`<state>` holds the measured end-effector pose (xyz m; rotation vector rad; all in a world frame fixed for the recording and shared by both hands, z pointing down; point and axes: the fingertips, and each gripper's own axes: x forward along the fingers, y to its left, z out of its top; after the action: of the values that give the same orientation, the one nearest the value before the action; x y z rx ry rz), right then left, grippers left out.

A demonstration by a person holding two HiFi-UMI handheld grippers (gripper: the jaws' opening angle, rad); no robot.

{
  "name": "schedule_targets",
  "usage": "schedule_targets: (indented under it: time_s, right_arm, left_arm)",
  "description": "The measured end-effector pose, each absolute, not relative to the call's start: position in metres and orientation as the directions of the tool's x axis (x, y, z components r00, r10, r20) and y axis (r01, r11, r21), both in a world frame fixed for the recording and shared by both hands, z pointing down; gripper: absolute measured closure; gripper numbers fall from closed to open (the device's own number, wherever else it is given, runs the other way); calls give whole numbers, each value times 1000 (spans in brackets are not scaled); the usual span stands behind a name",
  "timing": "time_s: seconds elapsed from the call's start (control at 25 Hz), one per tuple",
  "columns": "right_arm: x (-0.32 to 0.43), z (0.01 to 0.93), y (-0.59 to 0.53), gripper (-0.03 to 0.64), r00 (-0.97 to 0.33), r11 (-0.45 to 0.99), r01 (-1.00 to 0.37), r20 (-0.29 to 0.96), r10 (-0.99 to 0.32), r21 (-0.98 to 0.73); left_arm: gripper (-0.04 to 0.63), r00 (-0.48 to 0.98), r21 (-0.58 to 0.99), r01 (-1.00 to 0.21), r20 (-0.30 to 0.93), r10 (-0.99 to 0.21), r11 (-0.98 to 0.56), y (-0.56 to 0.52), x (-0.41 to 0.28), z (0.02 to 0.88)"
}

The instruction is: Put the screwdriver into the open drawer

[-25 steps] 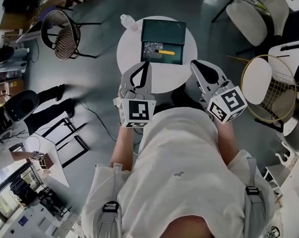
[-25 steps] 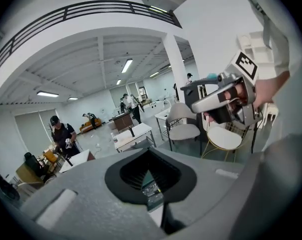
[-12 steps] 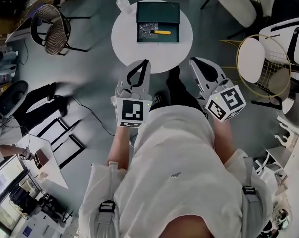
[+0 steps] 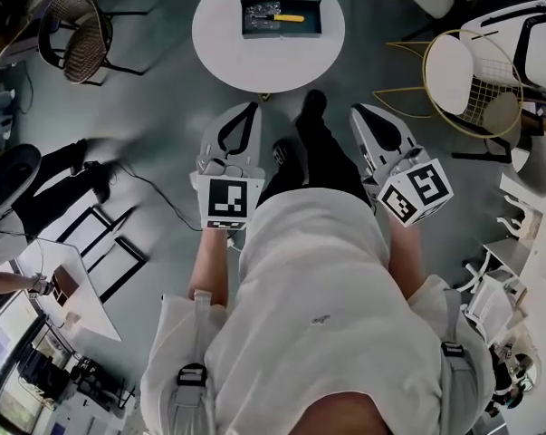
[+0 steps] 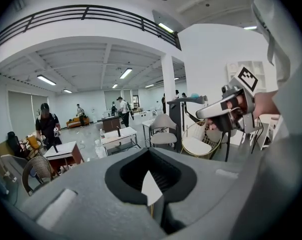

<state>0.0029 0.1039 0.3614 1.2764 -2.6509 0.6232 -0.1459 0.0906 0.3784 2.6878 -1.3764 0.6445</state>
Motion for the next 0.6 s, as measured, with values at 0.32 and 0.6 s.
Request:
schedule_targets:
  time_s: [0.32,0.6]
  right_arm:
    - [10,344,127,611,-619,557,-783,254,-743,-277]
    - [13,324,125,611,-630,591,-776,222,-744,-219]
  left_arm:
    - [584,515,-146,-792,364,-776,-593,112,-148,367]
    - [584,509,-123,-813,325,-797,-570,115,-144,349]
